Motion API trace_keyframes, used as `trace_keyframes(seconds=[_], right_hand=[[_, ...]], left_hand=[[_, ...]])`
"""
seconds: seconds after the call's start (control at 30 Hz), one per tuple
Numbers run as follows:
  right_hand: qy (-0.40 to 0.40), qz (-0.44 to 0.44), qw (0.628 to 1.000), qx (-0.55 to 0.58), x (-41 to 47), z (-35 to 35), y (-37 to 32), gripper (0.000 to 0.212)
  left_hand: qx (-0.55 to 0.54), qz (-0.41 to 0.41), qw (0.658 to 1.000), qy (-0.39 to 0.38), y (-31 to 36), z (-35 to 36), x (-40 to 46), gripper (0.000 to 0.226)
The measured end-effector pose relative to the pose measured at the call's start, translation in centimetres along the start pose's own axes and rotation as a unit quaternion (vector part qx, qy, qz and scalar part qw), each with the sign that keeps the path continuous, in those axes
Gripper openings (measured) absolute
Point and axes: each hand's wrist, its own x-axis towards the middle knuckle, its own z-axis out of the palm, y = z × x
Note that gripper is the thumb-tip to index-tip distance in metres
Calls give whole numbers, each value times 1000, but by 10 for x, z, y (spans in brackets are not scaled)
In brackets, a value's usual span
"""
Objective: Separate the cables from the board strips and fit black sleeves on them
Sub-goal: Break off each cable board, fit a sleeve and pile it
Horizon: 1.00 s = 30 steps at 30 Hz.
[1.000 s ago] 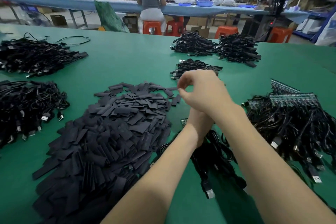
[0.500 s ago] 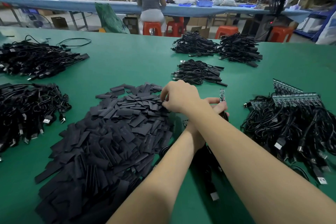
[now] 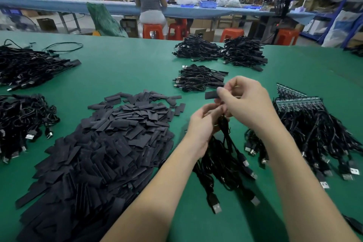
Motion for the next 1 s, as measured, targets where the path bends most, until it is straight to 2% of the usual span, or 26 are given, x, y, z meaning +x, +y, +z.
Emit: trace_keyframes(seconds=[0.13,0.23,0.33,0.5,0.63,0.8,1.0], right_hand=[[12,75,991,109,2,-26,29,6],[37,95,990,98,4,-35,47,8],[1,103,992,75,4,-31,54,8],[-69,93,982,146,4,-20,51,10],[-90,74,976,181,2,-15,54,24],[-33,60,973,220,3,-12,58,11],[-42,64,942,328,2,-13,61,20]], left_hand=[[-8,-20,1000,-1,-1,0,-1,6],[-36,-27,999,3,1,-4,0,6],[-34,-33,999,-2,3,-4,-1,8],[-16,-28,999,-18,1,-7,1,10],[-22,-28,999,-38,-1,-8,2,12],[-29,-35,999,-28,0,-8,3,9],[-29,-31,999,-29,0,-8,1,10]])
